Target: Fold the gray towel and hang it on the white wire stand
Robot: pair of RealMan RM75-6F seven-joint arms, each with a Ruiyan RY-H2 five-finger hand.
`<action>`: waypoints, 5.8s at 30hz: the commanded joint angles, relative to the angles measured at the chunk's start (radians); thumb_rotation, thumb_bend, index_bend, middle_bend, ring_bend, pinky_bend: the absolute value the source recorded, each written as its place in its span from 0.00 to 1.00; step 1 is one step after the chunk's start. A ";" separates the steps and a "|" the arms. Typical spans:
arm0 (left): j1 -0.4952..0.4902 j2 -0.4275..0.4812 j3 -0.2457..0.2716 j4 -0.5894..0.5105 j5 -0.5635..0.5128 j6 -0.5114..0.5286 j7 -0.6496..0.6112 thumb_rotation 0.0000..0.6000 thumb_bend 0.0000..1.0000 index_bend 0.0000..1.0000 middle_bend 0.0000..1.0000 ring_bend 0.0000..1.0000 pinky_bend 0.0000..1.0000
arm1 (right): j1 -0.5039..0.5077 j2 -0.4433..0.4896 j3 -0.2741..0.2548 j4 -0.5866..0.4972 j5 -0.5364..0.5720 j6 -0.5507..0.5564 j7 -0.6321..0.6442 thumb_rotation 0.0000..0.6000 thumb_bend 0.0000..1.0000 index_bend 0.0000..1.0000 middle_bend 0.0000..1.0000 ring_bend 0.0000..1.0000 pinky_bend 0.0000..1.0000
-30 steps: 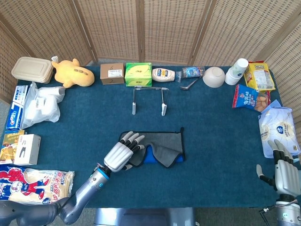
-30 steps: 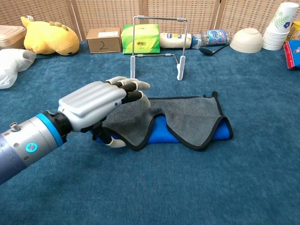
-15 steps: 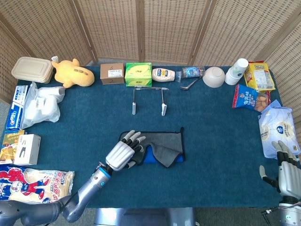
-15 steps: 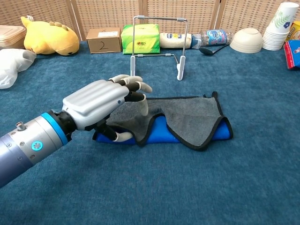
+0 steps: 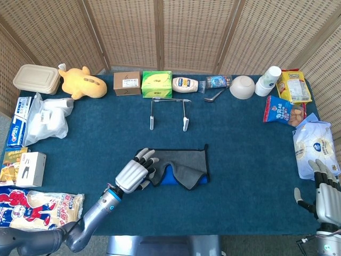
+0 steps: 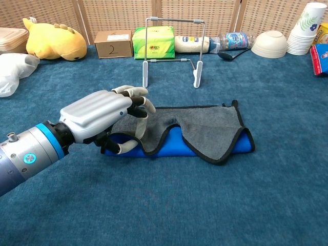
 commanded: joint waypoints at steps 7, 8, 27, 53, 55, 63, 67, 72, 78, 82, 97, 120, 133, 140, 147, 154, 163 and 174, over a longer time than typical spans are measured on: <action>0.017 -0.010 -0.032 0.014 -0.023 0.031 -0.040 1.00 0.52 0.67 0.29 0.03 0.00 | 0.000 0.001 0.002 -0.006 0.000 0.003 -0.008 1.00 0.39 0.03 0.00 0.00 0.00; 0.020 -0.015 -0.037 0.017 -0.028 0.036 -0.049 1.00 0.52 0.67 0.29 0.03 0.00 | 0.000 0.001 0.002 -0.006 0.000 0.003 -0.008 1.00 0.39 0.03 0.00 0.00 0.00; 0.042 -0.112 -0.147 0.098 -0.187 0.026 -0.114 1.00 0.52 0.62 0.29 0.04 0.00 | -0.001 0.003 0.006 0.001 0.010 -0.002 -0.003 1.00 0.39 0.03 0.00 0.00 0.00; 0.065 -0.091 -0.164 0.007 -0.277 0.047 0.123 1.00 0.52 0.12 0.02 0.00 0.00 | -0.002 0.007 0.007 -0.005 0.014 -0.005 -0.005 1.00 0.39 0.03 0.00 0.00 0.00; 0.063 -0.084 -0.170 -0.023 -0.294 0.047 0.161 1.00 0.52 0.11 0.02 0.00 0.00 | -0.001 0.006 0.007 -0.004 0.013 -0.006 -0.004 1.00 0.39 0.03 0.00 0.00 0.00; 0.051 -0.080 -0.186 -0.068 -0.353 0.051 0.292 1.00 0.44 0.03 0.00 0.00 0.00 | -0.008 0.008 0.004 -0.002 0.015 0.000 0.002 1.00 0.39 0.03 0.00 0.00 0.00; 0.049 -0.087 -0.191 -0.077 -0.373 0.053 0.310 1.00 0.44 0.02 0.00 0.00 0.00 | -0.010 0.011 0.004 -0.003 0.014 0.002 0.003 1.00 0.39 0.03 0.00 0.00 0.00; 0.041 -0.078 -0.190 -0.100 -0.362 0.031 0.256 1.00 0.44 0.04 0.00 0.00 0.00 | -0.008 0.010 0.004 -0.003 0.013 -0.001 0.004 1.00 0.39 0.03 0.00 0.00 0.00; 0.031 -0.064 -0.183 -0.121 -0.343 0.013 0.221 1.00 0.44 0.19 0.03 0.00 0.00 | -0.008 0.008 0.004 0.000 0.014 -0.003 0.006 1.00 0.39 0.03 0.00 0.00 0.00; 0.025 -0.067 -0.181 -0.116 -0.337 0.010 0.211 1.00 0.44 0.38 0.09 0.00 0.00 | -0.009 0.009 0.005 0.001 0.016 -0.002 0.008 1.00 0.39 0.03 0.00 0.00 0.00; 0.003 -0.091 -0.194 -0.055 -0.383 -0.003 0.252 1.00 0.44 0.43 0.12 0.00 0.00 | -0.014 0.013 0.004 0.000 0.021 -0.002 0.008 1.00 0.39 0.03 0.00 0.00 0.00; -0.041 -0.163 -0.243 0.108 -0.387 -0.011 0.164 1.00 0.44 0.63 0.25 0.00 0.00 | -0.016 0.016 0.004 -0.008 0.025 0.000 0.002 1.00 0.39 0.03 0.00 0.00 0.00; -0.075 -0.198 -0.256 0.195 -0.410 -0.054 0.152 1.00 0.43 0.55 0.20 0.00 0.00 | -0.022 0.020 0.003 -0.013 0.027 0.005 0.002 1.00 0.39 0.03 0.00 0.00 0.00; -0.074 -0.194 -0.252 0.195 -0.411 -0.056 0.146 1.00 0.38 0.25 0.09 0.00 0.00 | -0.022 0.021 0.004 -0.020 0.027 0.007 -0.005 1.00 0.39 0.03 0.00 0.00 0.00; -0.043 -0.126 -0.238 0.074 -0.387 -0.017 0.133 1.00 0.37 0.13 0.05 0.00 0.00 | -0.020 0.020 0.005 -0.021 0.024 0.005 -0.005 1.00 0.39 0.03 0.00 0.00 0.00; -0.004 -0.027 -0.210 -0.105 -0.375 0.003 0.133 1.00 0.37 0.15 0.05 0.00 0.00 | -0.013 0.022 0.005 -0.023 0.016 -0.003 -0.003 1.00 0.39 0.03 0.00 0.00 0.00; 0.085 0.161 -0.157 -0.377 -0.330 0.084 0.120 1.00 0.37 0.22 0.07 0.00 0.00 | 0.045 0.051 0.016 -0.032 -0.031 -0.078 0.022 1.00 0.39 0.04 0.00 0.00 0.00; 0.239 0.378 -0.050 -0.586 -0.224 0.239 0.053 1.00 0.38 0.26 0.08 0.00 0.00 | 0.173 0.033 0.012 -0.042 -0.150 -0.219 0.049 1.00 0.38 0.09 0.00 0.00 0.00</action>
